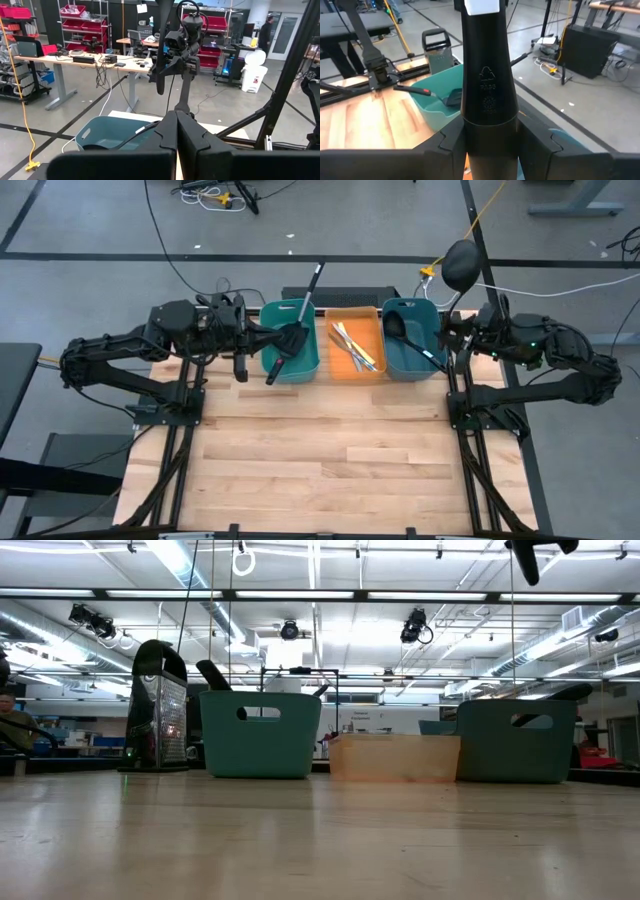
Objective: Pick & Place Kitchen Items
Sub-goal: Put the black ladle into the blue bin
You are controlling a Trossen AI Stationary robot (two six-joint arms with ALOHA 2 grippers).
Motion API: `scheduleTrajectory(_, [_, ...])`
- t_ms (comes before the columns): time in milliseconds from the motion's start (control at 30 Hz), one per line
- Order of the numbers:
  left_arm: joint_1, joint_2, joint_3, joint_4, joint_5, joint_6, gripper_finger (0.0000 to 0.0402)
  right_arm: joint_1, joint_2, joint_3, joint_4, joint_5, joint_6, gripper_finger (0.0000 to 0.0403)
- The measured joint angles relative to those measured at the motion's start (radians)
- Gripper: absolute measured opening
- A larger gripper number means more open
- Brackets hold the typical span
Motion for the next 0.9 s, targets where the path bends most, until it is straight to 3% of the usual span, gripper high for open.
scheduleTrajectory(200, [0.000,0.000,0.000,0.000,0.002,-0.001,0.0001,-0.018,0.000,0.000,0.031,-0.004,-0.031,0.0142])
scheduleTrajectory(500, [0.000,0.000,0.000,0.000,0.005,-0.013,0.0002,-0.077,0.001,0.000,0.196,-0.121,-0.089,0.0142])
scheduleTrajectory(900, [0.000,0.000,0.000,0.000,0.005,-0.029,0.0003,-0.229,0.051,0.000,0.264,-0.304,-0.120,0.0142])
